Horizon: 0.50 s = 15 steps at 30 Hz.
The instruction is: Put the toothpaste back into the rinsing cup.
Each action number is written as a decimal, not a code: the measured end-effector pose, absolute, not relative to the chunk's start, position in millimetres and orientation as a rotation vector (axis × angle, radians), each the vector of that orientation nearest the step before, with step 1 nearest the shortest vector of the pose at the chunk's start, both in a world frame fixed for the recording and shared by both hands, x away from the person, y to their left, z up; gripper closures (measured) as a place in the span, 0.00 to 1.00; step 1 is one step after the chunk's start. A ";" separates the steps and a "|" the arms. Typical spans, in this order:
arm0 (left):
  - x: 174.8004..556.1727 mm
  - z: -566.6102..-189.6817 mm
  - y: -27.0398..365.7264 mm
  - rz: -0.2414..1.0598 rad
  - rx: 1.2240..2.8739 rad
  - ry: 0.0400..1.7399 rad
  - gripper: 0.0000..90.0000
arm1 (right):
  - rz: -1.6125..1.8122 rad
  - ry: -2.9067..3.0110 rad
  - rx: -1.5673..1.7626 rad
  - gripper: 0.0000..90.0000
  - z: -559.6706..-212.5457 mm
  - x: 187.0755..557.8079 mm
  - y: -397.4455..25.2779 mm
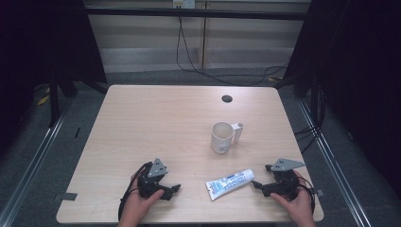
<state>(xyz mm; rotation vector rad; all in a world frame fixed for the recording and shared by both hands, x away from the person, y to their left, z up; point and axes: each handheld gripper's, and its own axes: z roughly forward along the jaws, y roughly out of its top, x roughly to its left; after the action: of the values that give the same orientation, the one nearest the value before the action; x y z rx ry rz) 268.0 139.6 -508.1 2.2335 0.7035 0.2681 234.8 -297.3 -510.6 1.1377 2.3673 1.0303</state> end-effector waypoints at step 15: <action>268.2 -507.9 139.8 0.268 2.240 0.698 0.17 | 0.875 2.541 0.975 0.16 -490.8 240.5 -276.5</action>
<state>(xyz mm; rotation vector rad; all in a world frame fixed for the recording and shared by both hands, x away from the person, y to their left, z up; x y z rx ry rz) 268.2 139.8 -507.9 2.2397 0.6982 0.2683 240.5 -276.5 -490.8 0.9749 2.5413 0.8753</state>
